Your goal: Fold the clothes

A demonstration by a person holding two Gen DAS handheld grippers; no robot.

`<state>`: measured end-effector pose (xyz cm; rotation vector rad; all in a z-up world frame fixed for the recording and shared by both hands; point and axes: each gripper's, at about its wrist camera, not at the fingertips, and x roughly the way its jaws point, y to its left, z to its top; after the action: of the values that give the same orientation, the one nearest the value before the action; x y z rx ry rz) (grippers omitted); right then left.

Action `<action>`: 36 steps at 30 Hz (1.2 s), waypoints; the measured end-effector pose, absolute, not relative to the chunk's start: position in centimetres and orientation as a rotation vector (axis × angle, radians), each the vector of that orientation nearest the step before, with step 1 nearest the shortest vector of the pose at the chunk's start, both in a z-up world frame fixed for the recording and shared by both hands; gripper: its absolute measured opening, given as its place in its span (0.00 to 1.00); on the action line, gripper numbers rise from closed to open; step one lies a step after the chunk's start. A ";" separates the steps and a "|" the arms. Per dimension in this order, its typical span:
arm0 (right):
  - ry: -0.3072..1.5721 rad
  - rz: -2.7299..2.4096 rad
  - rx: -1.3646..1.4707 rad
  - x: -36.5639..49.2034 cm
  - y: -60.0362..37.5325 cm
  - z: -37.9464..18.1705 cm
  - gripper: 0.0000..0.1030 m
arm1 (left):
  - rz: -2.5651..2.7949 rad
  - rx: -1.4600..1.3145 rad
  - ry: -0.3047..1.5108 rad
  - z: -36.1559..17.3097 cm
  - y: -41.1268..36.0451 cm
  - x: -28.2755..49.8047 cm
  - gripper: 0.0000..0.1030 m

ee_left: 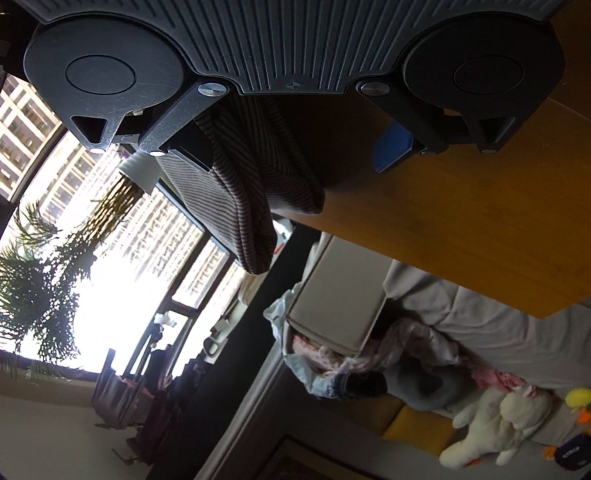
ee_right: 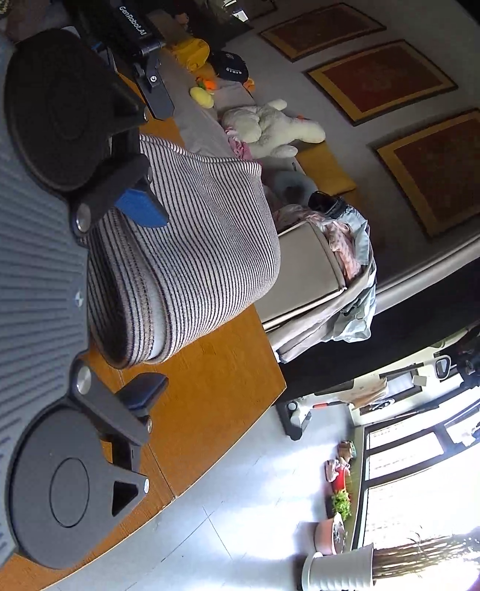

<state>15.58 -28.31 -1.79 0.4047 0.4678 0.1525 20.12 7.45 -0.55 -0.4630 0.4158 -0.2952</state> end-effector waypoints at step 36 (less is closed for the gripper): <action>0.523 0.245 0.463 -5.3 -26.4 -2.2 0.99 | -0.453 -0.566 0.590 -1.8 9.7 1.0 1.00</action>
<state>-5.33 -26.35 -2.16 0.4632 0.5234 0.2451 1.03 9.66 -1.80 -0.5660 0.5898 -0.4529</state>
